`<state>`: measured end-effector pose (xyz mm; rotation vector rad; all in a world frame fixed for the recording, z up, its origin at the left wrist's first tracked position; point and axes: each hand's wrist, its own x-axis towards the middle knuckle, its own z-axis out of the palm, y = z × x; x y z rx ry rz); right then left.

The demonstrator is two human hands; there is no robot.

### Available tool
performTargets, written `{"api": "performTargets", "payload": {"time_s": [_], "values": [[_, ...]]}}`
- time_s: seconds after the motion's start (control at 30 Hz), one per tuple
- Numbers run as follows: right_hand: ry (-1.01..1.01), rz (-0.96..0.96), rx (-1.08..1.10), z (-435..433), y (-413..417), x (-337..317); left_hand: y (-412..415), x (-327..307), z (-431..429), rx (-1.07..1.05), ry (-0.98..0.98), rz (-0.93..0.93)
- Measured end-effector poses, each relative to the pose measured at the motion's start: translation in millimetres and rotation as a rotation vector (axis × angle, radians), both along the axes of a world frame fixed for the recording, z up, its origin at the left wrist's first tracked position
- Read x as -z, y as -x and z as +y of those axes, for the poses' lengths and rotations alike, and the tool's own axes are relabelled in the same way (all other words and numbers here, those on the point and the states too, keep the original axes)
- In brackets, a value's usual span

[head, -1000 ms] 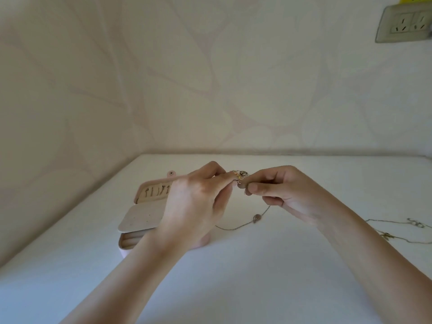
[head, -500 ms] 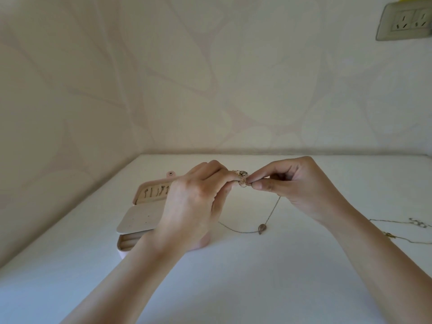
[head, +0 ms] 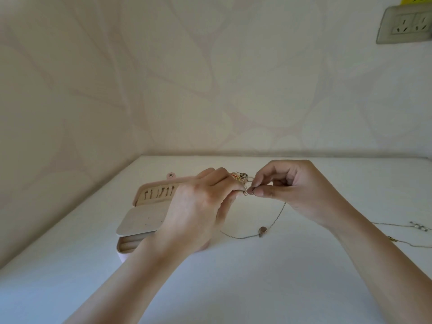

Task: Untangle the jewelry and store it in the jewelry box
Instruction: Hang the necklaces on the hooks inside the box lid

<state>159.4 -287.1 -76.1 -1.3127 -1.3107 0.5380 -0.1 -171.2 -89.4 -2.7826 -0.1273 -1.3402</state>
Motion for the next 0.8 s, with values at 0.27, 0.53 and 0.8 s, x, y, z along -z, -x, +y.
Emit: {"api": "performTargets", "payload": {"time_s": [0.27, 0.53, 0.8], "values": [[0.024, 0.003, 0.018, -4, 6, -5, -1, 1, 0, 0.017, 0.005, 0.034], [0.045, -0.028, 0.039, -3, 9, -5, 0, -1, -4, 0.013, 0.035, 0.019], [0.03, 0.032, 0.065, -4, 12, -7, 0, -1, -5, 0.003, -0.006, -0.005]]}}
